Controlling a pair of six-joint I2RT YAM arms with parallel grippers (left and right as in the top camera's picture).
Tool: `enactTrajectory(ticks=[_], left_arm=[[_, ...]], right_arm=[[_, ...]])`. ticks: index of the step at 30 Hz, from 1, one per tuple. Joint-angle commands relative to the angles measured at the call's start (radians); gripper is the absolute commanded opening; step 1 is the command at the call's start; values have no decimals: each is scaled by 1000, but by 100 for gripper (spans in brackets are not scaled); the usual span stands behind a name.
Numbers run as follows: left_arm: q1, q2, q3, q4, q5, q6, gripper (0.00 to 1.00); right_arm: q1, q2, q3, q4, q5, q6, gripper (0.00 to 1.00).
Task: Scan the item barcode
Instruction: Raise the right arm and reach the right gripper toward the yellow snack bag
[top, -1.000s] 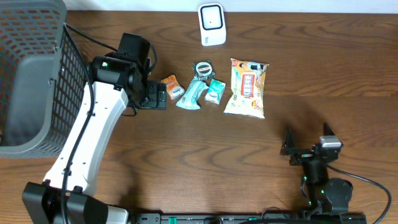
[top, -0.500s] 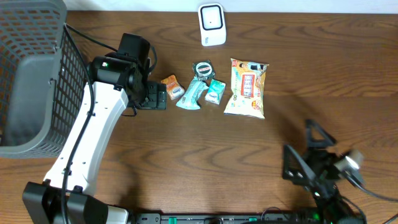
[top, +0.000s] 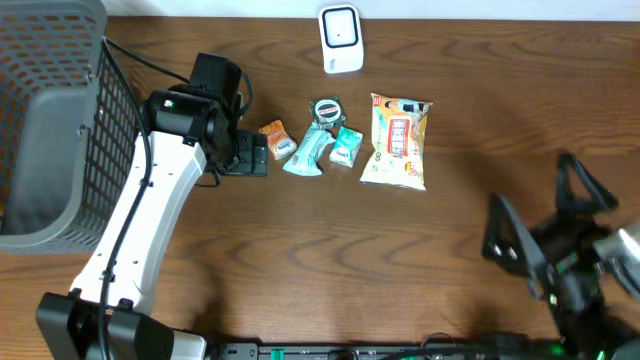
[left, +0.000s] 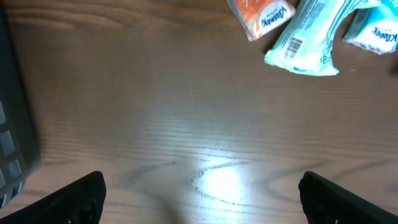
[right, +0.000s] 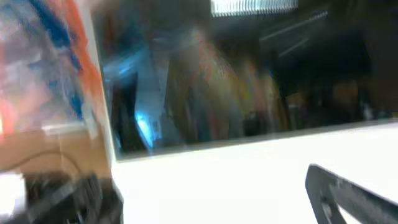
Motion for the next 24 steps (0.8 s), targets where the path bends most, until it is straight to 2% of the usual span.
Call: enactTrajectory(ticks=[1, 6, 10, 15, 21, 24], left_arm=[[0, 3, -3, -3, -6, -5, 98], [0, 3, -3, -3, -6, -5, 98], [0, 3, -3, -3, -6, -5, 98], [0, 3, -3, -3, -6, -5, 98], [0, 3, -3, -3, -6, -5, 98], [0, 3, -3, -3, -6, -6, 98]], right_arm=[[9, 204, 209, -224, -278, -258, 99], [9, 523, 480, -663, -340, -351, 99], [32, 739, 590, -864, -349, -350, 99], [68, 934, 596, -893, -483, -291, 99], [68, 1060, 596, -893, -505, -77, 99], [68, 1104, 596, -892, -504, -94, 99]])
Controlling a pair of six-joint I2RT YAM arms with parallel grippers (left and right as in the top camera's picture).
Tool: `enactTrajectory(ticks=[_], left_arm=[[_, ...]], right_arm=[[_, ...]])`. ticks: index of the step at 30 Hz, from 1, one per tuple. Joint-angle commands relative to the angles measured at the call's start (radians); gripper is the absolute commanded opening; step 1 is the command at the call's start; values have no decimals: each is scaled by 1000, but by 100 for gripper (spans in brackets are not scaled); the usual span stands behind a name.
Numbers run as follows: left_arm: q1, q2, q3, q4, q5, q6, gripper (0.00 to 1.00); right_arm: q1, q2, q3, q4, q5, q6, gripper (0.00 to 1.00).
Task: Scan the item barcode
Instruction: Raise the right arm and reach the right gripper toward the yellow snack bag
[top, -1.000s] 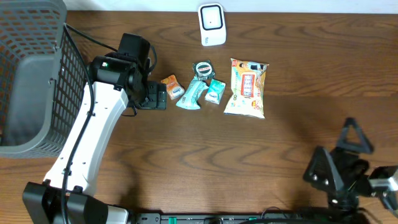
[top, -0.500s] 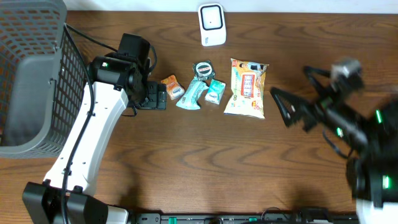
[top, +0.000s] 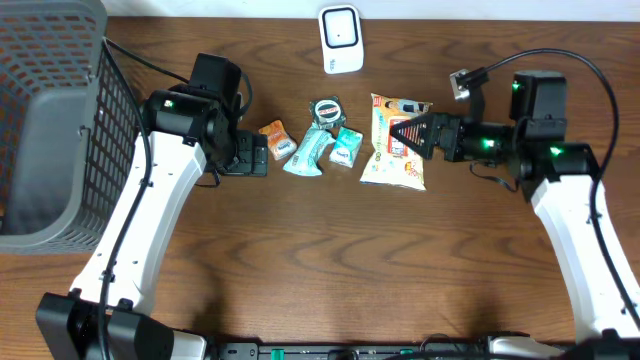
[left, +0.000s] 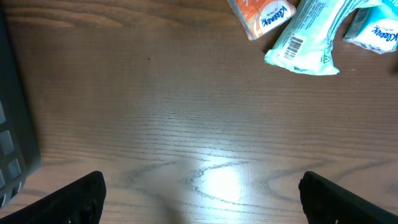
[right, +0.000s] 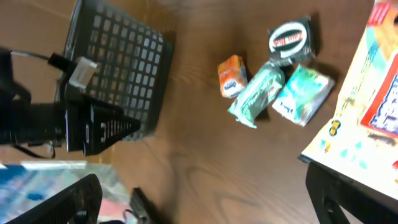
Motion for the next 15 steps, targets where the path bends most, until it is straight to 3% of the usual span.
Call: enactTrajectory(ticks=[1, 9, 15], left_arm=[[0, 3, -3, -3, -5, -5, 98], [0, 3, -3, -3, -5, -5, 98], [0, 3, -3, -3, -5, -5, 98]], right_arm=[[6, 45, 23, 3, -37, 15, 99], [107, 156, 21, 40, 114, -32, 99], [117, 168, 21, 139, 109, 44, 99]])
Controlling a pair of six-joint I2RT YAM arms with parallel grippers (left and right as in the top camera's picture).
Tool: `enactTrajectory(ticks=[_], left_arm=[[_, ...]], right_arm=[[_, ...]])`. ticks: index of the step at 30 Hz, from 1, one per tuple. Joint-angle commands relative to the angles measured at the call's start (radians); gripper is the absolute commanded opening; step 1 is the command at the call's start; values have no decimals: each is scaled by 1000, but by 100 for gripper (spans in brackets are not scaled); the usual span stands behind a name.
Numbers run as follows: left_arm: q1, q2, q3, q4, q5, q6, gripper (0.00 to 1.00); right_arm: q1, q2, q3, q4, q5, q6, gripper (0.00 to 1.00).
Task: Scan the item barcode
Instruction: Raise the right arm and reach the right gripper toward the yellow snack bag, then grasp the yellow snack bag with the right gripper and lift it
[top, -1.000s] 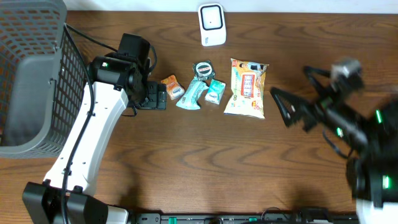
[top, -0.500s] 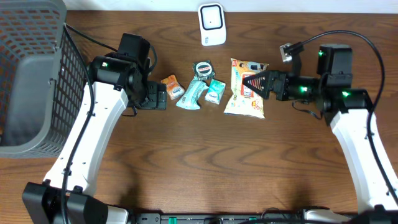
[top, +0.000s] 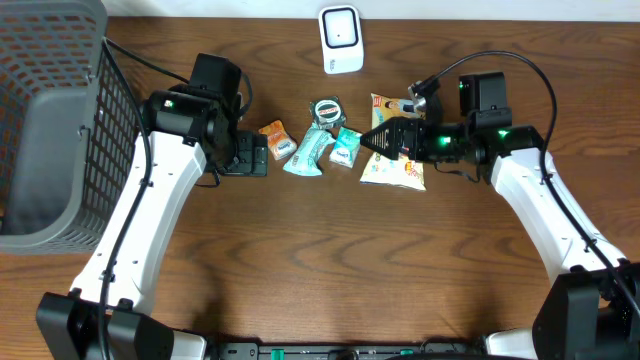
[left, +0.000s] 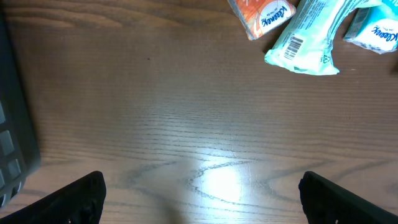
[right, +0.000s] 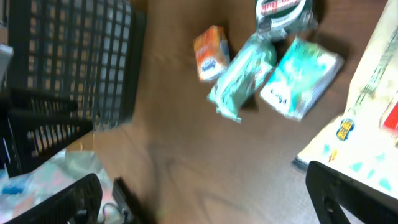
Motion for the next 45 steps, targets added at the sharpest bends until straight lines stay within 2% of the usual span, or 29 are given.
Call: enactTrajectory(ticks=[1, 2, 3, 5, 7, 9, 15, 21, 26, 29, 36, 45], left_arm=[[0, 3, -3, -3, -5, -5, 98], [0, 3, -3, -3, -5, -5, 98], [0, 3, -3, -3, -5, -5, 98], [0, 3, -3, -3, -5, -5, 98], [0, 3, -3, -3, -5, -5, 98], [0, 3, -3, -3, -5, -5, 98], [0, 3, -3, -3, -5, -5, 98], [0, 3, -3, -3, -5, -5, 98], [0, 3, -3, -3, -5, -5, 98], [0, 3, -3, -3, -5, -5, 98], [0, 3, -3, -3, -5, -5, 98], [0, 3, -3, -3, -5, -5, 98]], right_arm=[[-2, -6, 22, 78, 16, 51, 99], [3, -6, 22, 106, 16, 62, 98], [10, -6, 26, 126, 21, 73, 92], [29, -6, 47, 128, 108, 121, 90], [79, -3, 119, 124, 269, 164, 94], [105, 6, 188, 99, 341, 164, 98], [142, 134, 448, -145, 619, 90, 99], [140, 365, 605, -351, 644, 21, 99], [156, 449, 607, -368, 655, -35, 93], [181, 489, 607, -384, 785, -37, 86], [226, 583, 606, -431, 951, 11, 92], [241, 670, 601, -486, 1088, 23, 85]])
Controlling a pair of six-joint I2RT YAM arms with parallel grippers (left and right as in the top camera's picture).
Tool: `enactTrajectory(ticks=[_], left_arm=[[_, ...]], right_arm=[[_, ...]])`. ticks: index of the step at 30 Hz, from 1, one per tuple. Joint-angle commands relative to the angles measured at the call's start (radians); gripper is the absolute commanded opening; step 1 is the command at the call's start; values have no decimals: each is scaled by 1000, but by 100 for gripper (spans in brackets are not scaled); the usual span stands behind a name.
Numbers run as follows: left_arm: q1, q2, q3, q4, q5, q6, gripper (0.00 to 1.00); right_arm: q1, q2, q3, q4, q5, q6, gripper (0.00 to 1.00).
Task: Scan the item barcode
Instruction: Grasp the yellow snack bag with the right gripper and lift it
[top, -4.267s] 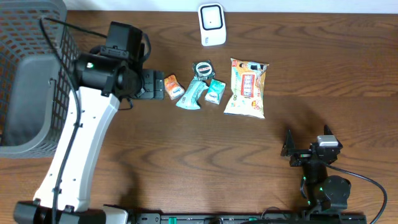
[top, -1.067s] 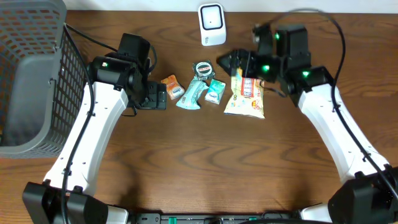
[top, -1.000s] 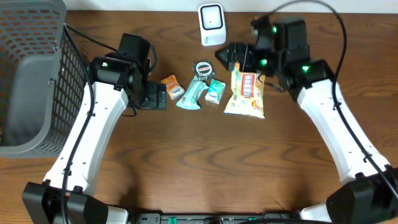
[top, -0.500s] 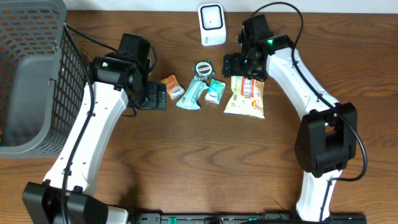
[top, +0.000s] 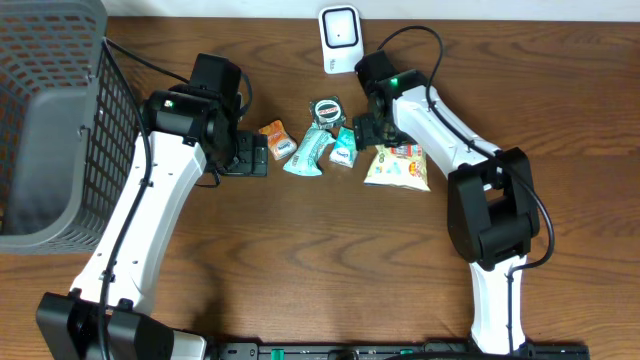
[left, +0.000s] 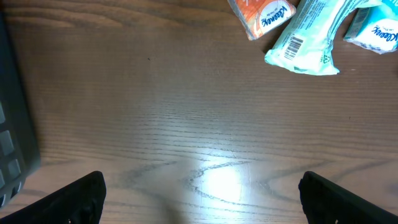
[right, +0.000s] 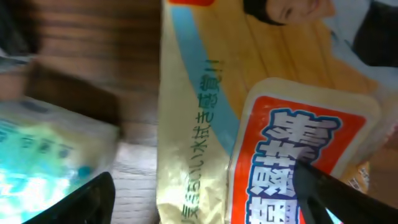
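Observation:
The yellow snack bag (top: 400, 168) with its red label (right: 298, 155) lies right of centre, its upper part hidden under my right arm. My right gripper (top: 368, 128) is open and low over the bag's left part; in the right wrist view the gripper (right: 205, 202) has its fingers either side of the bag. The white scanner (top: 340, 38) stands at the back edge. My left gripper (top: 248, 156) hangs open over bare wood, and in the left wrist view the gripper (left: 202, 205) holds nothing.
An orange packet (top: 275, 139), a long teal pack (top: 308, 150) with a barcode (left: 292, 46), a small teal tissue pack (top: 346, 147) and a round tape (top: 325, 108) lie left of the bag. A grey basket (top: 45, 120) fills the far left.
My right gripper was over the bag, reaching in from the right. Now the arm bends in from near the scanner and the gripper is down close on the bag's left part. The left arm is unchanged.
At first my right arm was low at the table's front right corner. Then it stood right of the snack bag, pointing at it, then over the bag's top. Now its open fingers straddle the bag. My left gripper stayed open beside the orange packet throughout.

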Motion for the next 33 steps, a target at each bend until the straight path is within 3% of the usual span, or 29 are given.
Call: enactTrajectory(ticks=[1, 7, 16, 19, 24, 29, 30, 32, 33], left_arm=[[0, 3, -3, -3, -5, -5, 98], [0, 3, -3, -3, -5, -5, 98], [0, 3, -3, -3, -5, -5, 98], [0, 3, -3, -3, -5, -5, 98], [0, 3, -3, -2, -5, -5, 98], [0, 3, -3, -2, -5, -5, 98], [0, 3, -3, -3, -5, -5, 98], [0, 3, -3, -2, -5, -5, 98], [0, 3, -3, -2, -5, -5, 98]], right_arm=[[2, 60, 9, -39, 133, 17, 85], [-1, 73, 10, -101, 253, 17, 79], [23, 69, 45, -188, 496, 16, 87], [24, 69, 40, -192, 503, 17, 90], [6, 69, 1, -164, 494, 17, 84], [-27, 69, -80, -87, 438, 16, 84], [-35, 69, -103, -71, 431, 16, 81], [-46, 69, -136, -55, 403, 16, 58], [-55, 69, -143, -60, 354, 16, 35]])
